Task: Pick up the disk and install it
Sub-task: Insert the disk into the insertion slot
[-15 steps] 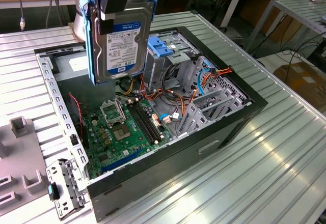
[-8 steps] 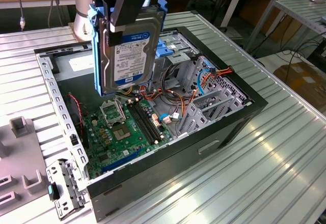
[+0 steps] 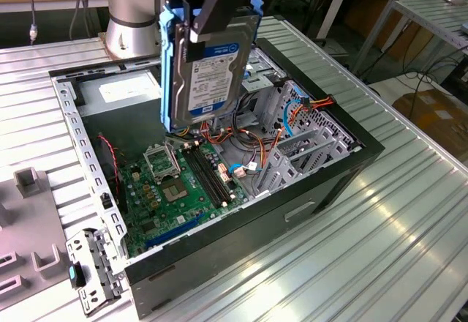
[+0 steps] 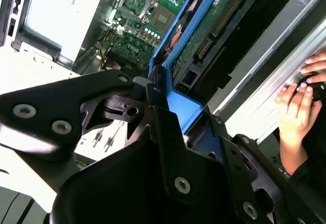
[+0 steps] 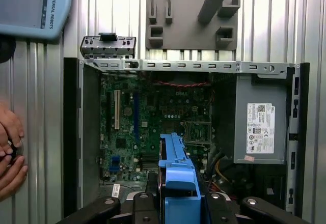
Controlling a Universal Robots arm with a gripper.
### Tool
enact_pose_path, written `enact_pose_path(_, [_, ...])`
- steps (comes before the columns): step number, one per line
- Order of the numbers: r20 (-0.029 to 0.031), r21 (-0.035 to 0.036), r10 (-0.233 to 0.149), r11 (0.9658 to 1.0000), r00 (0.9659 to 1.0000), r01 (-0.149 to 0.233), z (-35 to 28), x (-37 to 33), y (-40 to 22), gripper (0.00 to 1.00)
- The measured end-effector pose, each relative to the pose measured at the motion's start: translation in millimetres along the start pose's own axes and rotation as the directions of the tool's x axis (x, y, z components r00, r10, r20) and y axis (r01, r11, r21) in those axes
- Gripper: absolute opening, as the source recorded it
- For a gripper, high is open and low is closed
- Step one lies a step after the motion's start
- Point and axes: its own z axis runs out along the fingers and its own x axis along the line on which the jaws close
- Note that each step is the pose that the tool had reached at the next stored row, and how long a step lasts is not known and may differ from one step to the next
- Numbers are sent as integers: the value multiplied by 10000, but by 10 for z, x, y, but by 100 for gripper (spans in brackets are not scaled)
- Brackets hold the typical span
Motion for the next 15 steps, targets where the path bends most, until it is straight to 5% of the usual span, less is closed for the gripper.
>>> enact_pose_path(2, [0, 0, 1, 10000, 10000, -1, 6, 1, -119, 37])
enact_pose_path(4, [1, 1, 0, 10000, 10000, 0, 13, 6, -159, 37])
enact_pose_path(15, [-3, 0, 1, 10000, 10000, -1, 38, 243, -247, 37])
